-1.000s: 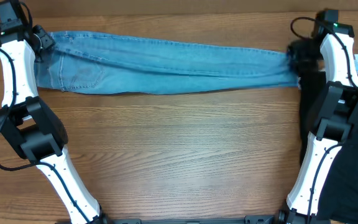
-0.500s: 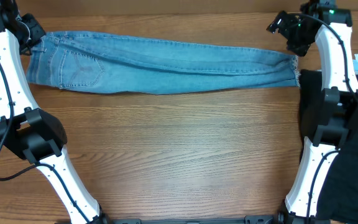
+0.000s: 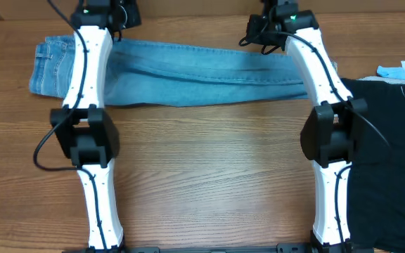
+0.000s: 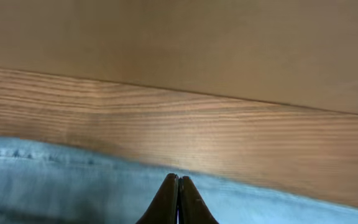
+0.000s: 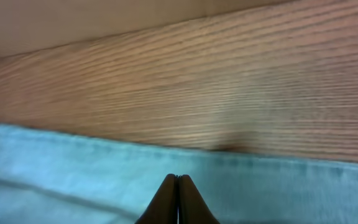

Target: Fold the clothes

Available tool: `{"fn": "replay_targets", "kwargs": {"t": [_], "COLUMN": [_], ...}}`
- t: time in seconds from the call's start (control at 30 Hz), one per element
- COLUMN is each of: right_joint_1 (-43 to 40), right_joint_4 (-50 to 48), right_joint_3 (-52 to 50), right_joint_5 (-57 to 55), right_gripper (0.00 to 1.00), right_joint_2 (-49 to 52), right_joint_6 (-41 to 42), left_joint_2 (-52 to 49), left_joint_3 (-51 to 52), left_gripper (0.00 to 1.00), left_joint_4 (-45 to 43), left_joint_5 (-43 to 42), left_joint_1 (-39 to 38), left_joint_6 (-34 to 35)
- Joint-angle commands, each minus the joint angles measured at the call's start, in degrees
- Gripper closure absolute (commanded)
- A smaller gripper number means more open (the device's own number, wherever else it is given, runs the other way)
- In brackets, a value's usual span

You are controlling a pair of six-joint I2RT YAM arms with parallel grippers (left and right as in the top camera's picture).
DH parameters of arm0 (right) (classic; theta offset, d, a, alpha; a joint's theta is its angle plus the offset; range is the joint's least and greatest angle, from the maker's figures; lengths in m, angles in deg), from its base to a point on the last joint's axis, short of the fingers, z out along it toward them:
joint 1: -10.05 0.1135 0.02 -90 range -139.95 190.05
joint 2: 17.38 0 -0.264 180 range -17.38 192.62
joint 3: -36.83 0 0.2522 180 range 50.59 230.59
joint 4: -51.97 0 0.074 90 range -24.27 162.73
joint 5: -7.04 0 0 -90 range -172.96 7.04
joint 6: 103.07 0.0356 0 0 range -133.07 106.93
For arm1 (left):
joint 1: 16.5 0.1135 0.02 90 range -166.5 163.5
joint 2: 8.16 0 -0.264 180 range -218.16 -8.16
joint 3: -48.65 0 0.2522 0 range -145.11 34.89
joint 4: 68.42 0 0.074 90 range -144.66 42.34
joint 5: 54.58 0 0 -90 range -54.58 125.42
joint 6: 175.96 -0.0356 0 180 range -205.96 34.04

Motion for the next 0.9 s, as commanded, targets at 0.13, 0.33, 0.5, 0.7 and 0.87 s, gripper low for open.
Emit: {"fn": "replay_targets", "kwargs": {"t": [0.13,0.33,0.5,0.7,0.87], "right_joint_1": [-1.20,-1.20,-1.20,-1.20,-1.20], "right_joint_4": [-4.57,-4.87,-2.60,0.31,2.29], "right_joint_3": [-0.31,-0.31,-0.31,-0.31,-0.35], "right_joint_5": [-1.57,-1.57,-1.57,-1.57,-1.53], "right_gripper": [0.96,0.96,0.96,0.96,0.96], "right_joint_2": [8.20,9.92,9.92,9.92,9.94], "right_joint_6": [-7.76,-7.72,-7.72,-7.67,-7.45], "left_joint_2": [-10.86,-13.29,-15.04,-15.28,-17.88], "left_joint_3": [1.03,1.05,1.05,1.66,1.66], "left_gripper": [0.96,0.96,0.96,0.96,0.96], "left_joint_4": [-6.71,-7.85,-5.79,-4.31,1.55], "left_joint_5": [4.63,5.62,5.62,5.68,6.23], "left_joint_1": [3.37,6.36,7.69,7.69,7.69], "left_joint_6": [-3.63,-5.66,-5.68,-6.73,-6.73]}}
